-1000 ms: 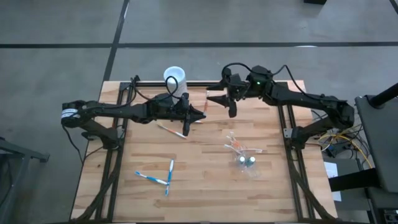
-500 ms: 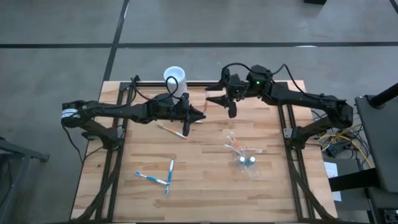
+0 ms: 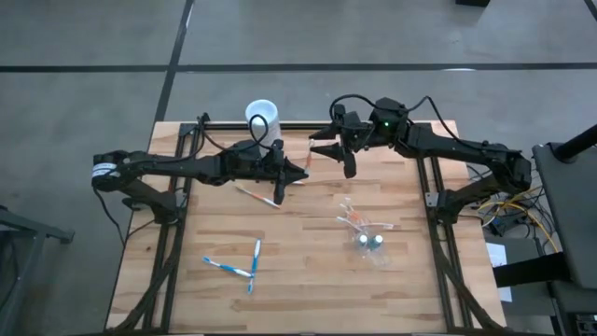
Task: Pick & Place toothbrushing station
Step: Put the orange toothbrush into the top section of the transparent organizer
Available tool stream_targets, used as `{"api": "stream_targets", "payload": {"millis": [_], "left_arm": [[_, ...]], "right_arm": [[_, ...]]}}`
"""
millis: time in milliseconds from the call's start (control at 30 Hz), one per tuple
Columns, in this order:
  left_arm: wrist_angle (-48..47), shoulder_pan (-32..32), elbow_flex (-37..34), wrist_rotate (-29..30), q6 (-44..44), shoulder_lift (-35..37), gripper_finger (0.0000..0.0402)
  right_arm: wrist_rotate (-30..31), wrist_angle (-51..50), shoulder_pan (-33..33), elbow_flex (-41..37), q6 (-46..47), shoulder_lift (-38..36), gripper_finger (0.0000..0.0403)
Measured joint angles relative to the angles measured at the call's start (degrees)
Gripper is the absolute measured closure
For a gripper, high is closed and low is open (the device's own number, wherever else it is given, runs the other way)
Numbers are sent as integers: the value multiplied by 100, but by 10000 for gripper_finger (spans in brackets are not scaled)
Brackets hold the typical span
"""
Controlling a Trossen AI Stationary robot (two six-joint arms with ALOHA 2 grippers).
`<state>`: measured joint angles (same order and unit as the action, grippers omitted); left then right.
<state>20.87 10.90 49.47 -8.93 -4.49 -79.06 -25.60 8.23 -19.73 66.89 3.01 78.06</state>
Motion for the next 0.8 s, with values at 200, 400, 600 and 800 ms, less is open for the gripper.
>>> {"api": "stream_targets", "payload": {"millis": [200,400,600,800], "left_arm": [[-16,0,0,0,-13,0,367],[-55,0,0,0,-24,-1,367],[-225,0,0,0,-70,-1,367],[-358,0,0,0,-168,-1,367]], "right_arm": [[4,-130,0,130,-19,-1,261],[21,-444,0,277,-28,-7,274],[20,-660,0,318,-80,-7,294],[21,-926,0,319,-168,29,308]]}}
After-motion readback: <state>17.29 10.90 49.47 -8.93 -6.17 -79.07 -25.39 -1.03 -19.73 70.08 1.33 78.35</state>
